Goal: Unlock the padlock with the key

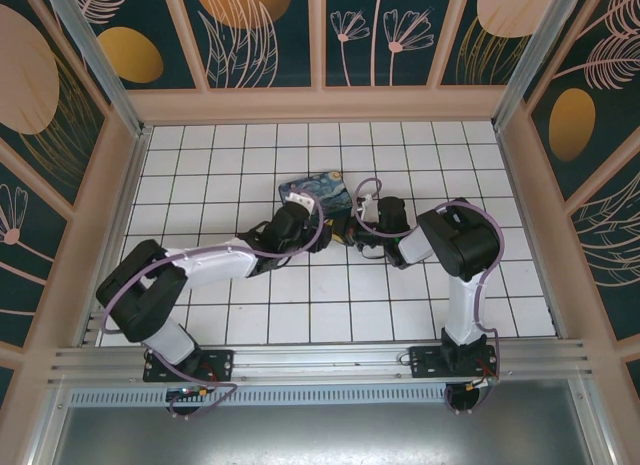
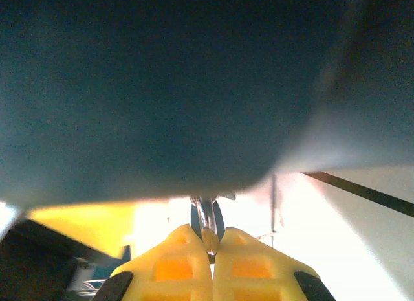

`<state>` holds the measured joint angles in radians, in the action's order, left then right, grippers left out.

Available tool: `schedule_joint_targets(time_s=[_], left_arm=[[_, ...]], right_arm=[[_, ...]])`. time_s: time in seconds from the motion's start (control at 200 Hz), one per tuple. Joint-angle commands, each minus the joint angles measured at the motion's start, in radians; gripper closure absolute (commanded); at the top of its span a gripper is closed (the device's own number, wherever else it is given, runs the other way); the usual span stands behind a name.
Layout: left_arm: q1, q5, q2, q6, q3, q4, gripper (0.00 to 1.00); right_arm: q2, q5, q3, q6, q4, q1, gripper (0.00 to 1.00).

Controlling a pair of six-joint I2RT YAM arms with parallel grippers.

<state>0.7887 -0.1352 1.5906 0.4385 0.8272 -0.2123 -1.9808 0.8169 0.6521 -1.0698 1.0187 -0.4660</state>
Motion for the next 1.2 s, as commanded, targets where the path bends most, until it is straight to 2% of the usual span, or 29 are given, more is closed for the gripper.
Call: schedule_joint_targets(time_s=[0.0,0.14,0.26,0.47,0.706,1.196], left_arm=[[-0.043,0.052,-0.062,0.073,0.075,0.037,0.27],[-0.065,0.061,-0.062,0.092,0.130,0.104,0.26],[-0.071,0.062,-0.043,0.096,0.161,0.135,0.25],[-0.080,0.038,0.006,0.100,0.202,0.182,0.24],[-0.083,-0.060,0.100,0.066,0.271,0.327,0.23],[-0.094,-0.110,0.224,0.042,0.311,0.441,0.25]], right_arm=[[0.011,0.054,0.013,0.159,-0.171,0.003,1.00],[0.044,-0.005,0.069,0.347,-0.442,0.004,1.00],[0.061,-0.028,0.083,0.411,-0.525,0.004,1.00],[0.053,-0.035,0.067,0.416,-0.512,0.008,1.00],[0.058,-0.032,0.062,0.439,-0.509,0.018,1.00],[0.121,-0.022,0.057,0.419,-0.488,0.029,1.00]])
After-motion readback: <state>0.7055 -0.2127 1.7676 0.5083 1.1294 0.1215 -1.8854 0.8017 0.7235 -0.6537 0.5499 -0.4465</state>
